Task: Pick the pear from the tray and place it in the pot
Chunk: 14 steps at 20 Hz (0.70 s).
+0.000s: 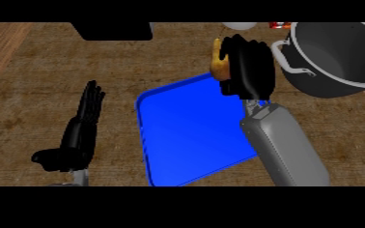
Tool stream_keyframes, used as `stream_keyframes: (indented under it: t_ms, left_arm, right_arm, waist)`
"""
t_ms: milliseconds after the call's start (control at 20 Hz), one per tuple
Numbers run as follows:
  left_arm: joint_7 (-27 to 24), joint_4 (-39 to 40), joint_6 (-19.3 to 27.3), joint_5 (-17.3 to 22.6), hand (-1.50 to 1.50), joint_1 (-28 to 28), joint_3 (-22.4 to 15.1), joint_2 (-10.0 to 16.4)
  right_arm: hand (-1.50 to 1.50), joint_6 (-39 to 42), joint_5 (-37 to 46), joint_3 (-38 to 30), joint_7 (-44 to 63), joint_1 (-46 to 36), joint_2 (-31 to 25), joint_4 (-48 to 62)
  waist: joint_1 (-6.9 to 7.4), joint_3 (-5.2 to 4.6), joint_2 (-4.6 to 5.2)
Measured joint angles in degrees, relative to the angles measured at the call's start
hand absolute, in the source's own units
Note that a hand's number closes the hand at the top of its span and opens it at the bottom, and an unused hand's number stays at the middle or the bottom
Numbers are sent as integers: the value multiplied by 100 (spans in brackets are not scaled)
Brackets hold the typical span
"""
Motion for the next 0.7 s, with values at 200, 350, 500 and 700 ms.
stream_keyframes:
  t_ms: [200, 350, 500, 700]
  left_arm:
    - [-35, -5, -25, -18, 0, 25, 23, -4]
    - [-98, 190, -139, 54, 0, -99, 142, 52]
    - [-101, 213, -138, 42, 0, -106, 152, 19]
    - [84, 76, -59, -27, 0, -160, 102, -44]
  right_arm:
    - [150, 103, -31, -459, 36, -50, -248, -138]
    - [150, 94, -120, -813, -92, 11, -517, -119]
    - [150, 95, -303, -1212, -320, 27, -822, -8]
    - [150, -99, -521, -1726, -702, -171, -1184, 585]
  waist:
    - [16, 0, 7]
    - [16, -1, 13]
    - [25, 1, 16]
    - [46, 2, 23]
